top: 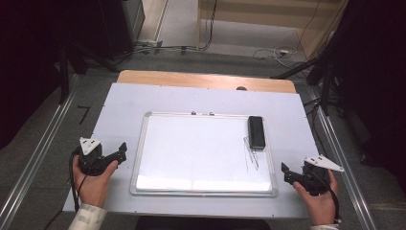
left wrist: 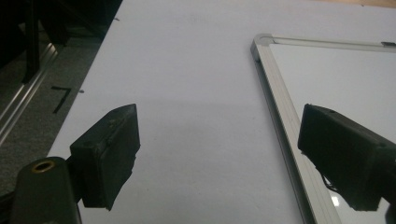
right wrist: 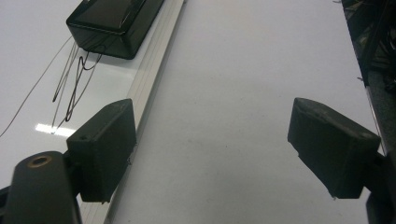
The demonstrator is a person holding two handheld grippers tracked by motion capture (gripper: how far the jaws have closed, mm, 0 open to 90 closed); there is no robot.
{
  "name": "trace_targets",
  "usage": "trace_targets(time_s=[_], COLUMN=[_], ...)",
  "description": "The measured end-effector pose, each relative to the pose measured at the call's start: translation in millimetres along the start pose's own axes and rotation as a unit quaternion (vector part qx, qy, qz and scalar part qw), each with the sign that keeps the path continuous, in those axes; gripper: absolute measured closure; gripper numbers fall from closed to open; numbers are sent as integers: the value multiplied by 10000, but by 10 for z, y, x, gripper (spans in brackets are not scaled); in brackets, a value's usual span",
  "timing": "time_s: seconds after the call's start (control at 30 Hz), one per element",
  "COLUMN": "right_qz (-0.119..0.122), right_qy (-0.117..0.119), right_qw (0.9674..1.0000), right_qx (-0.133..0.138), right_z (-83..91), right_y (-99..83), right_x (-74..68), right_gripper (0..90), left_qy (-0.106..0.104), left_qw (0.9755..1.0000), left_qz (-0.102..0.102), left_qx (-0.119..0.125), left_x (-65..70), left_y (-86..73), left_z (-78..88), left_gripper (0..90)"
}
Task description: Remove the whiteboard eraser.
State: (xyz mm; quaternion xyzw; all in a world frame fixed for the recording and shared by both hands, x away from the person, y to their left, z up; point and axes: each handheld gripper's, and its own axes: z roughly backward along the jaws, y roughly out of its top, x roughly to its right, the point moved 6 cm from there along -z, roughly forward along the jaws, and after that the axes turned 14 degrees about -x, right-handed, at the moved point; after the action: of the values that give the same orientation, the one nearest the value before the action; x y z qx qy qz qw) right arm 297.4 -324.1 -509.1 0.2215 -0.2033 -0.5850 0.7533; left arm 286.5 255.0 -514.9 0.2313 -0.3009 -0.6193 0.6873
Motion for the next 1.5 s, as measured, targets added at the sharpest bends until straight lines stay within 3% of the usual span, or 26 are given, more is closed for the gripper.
trace_targets(time_s=[0.13,0.3,0.4,0.53,0.63,0.8,1.5], right_qz=[-6,-41,-33,8,14,69,302], right_qy=[-8,-3,-3,-32,-47,-65,62], right_qw=[10000,9999,9999,10000,10000,9999,9995], right_qx=[35,93,95,67,58,62,96], right_z=[13,14,-15,-54,-78,-85,-252], right_y=[9,55,102,137,180,207,524], right_x=[-15,-20,-30,-45,-65,-87,-317], right_gripper=[143,143,143,143,143,143,143], left_qy=[-4,-2,120,72,16,96,152], left_qw=[10000,9999,9999,10000,9999,9997,9995], left_qz=[28,-104,-89,-59,-148,-236,-284], left_qx=[-36,-4,25,-7,-60,5,55], left_x=[18,78,52,55,107,142,131], left_y=[-12,-9,3,1,-13,-11,-23], left_z=[3,30,11,1,8,15,22], left_gripper=[132,131,131,131,131,131,124])
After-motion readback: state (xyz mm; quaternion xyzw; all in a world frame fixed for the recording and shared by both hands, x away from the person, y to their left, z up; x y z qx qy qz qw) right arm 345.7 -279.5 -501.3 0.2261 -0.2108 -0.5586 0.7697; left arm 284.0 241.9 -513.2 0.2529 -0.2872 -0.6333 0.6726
